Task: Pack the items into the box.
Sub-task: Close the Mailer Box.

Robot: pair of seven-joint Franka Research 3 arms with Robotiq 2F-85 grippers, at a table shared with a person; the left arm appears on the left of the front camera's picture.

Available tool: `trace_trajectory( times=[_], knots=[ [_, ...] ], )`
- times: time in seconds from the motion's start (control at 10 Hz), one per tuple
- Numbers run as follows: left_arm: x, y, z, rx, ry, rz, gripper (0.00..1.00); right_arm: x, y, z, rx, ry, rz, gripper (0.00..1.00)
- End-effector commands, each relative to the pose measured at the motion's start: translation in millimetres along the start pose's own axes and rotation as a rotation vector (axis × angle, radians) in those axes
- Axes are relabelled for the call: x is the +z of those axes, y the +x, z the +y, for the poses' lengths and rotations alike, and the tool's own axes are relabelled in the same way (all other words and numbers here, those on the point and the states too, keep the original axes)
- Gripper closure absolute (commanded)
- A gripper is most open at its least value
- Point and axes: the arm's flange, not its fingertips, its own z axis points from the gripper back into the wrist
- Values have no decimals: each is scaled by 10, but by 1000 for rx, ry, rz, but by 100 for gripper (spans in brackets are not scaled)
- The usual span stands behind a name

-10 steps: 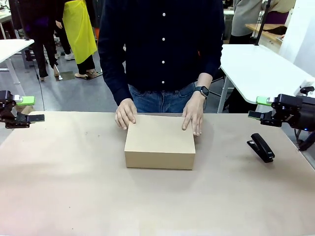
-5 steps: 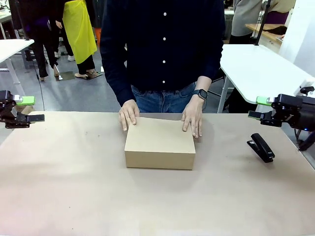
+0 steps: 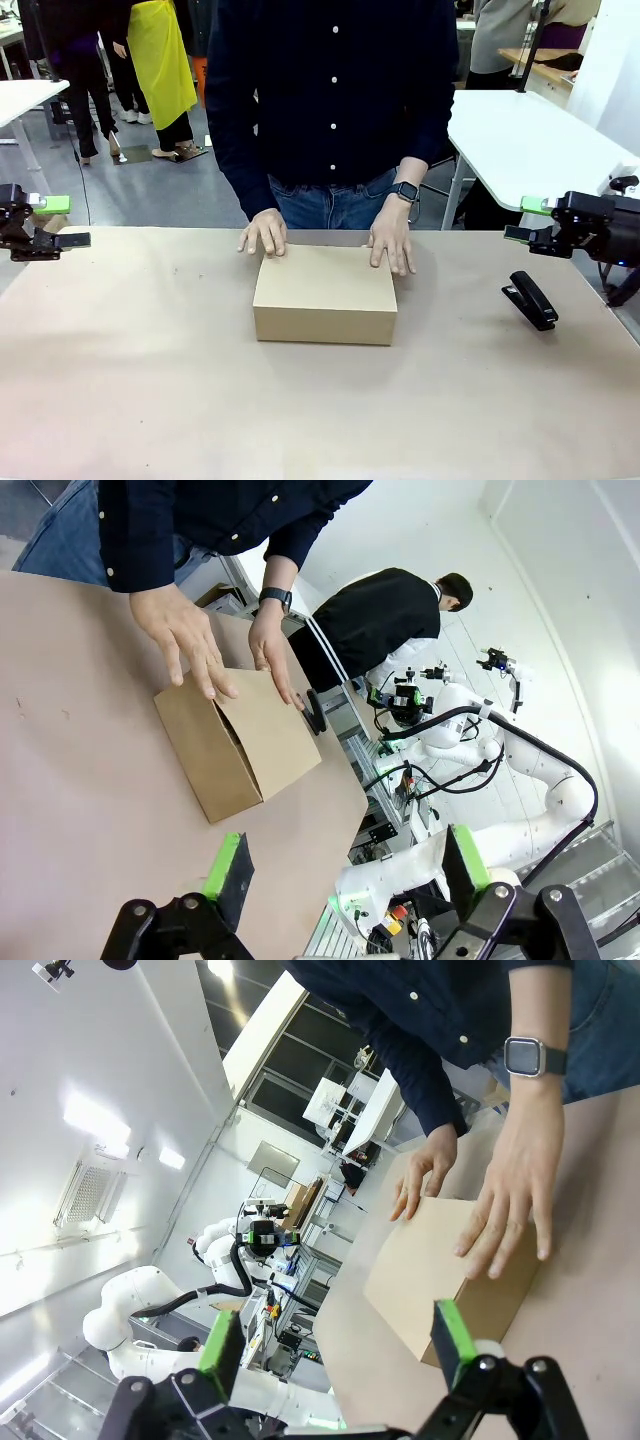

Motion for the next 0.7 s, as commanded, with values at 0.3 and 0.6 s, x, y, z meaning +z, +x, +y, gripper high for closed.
trace_trajectory(
  times=[0.3, 0.6],
  knots=[
    [17, 7, -17, -22, 4, -3, 0, -10, 9, 20, 5, 9, -3, 0],
    [17, 7, -17, -22, 4, -3, 0, -10, 9, 20, 5, 9, -3, 0]
  ],
)
